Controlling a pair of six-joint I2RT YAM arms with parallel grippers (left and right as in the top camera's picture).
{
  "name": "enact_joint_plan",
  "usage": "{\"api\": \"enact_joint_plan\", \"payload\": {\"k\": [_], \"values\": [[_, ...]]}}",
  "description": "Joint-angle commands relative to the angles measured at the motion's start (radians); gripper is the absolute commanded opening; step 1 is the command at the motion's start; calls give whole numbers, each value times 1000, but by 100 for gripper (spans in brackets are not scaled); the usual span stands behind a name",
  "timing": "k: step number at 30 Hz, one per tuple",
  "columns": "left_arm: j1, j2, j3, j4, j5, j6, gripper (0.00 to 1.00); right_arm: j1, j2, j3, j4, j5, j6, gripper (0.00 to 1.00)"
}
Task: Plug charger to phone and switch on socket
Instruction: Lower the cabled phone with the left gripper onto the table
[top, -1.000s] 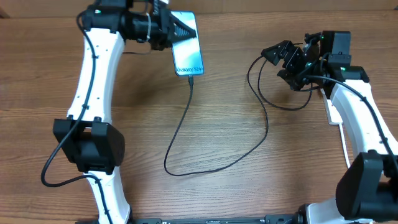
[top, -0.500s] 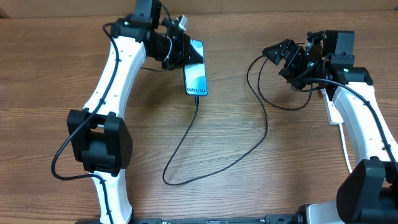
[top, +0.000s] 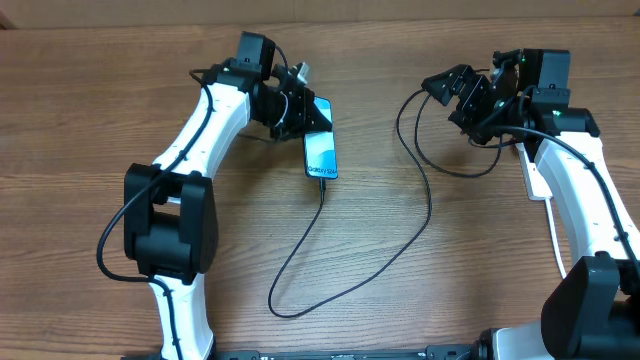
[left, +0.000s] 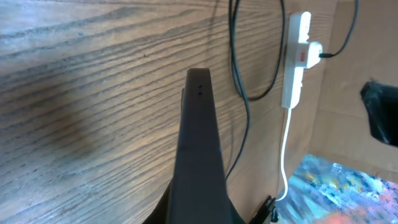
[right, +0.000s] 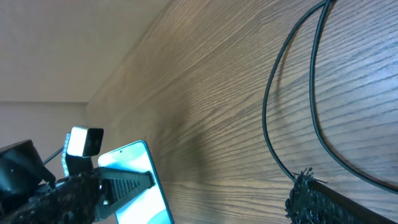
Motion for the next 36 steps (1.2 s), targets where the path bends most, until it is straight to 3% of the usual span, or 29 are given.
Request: {"api": "enact_joint_plan", "payload": {"k": [1, 17, 36], "values": [[-22, -19, -23, 18, -21, -33, 4, -4, -27, 10, 1, 11, -24, 100], [-56, -19, -131, 135, -79, -111, 4, -4, -27, 10, -9, 11, -24, 100], [-106, -18, -139, 153, -140, -127, 7, -4, -27, 10, -10, 18, -24, 99]]}}
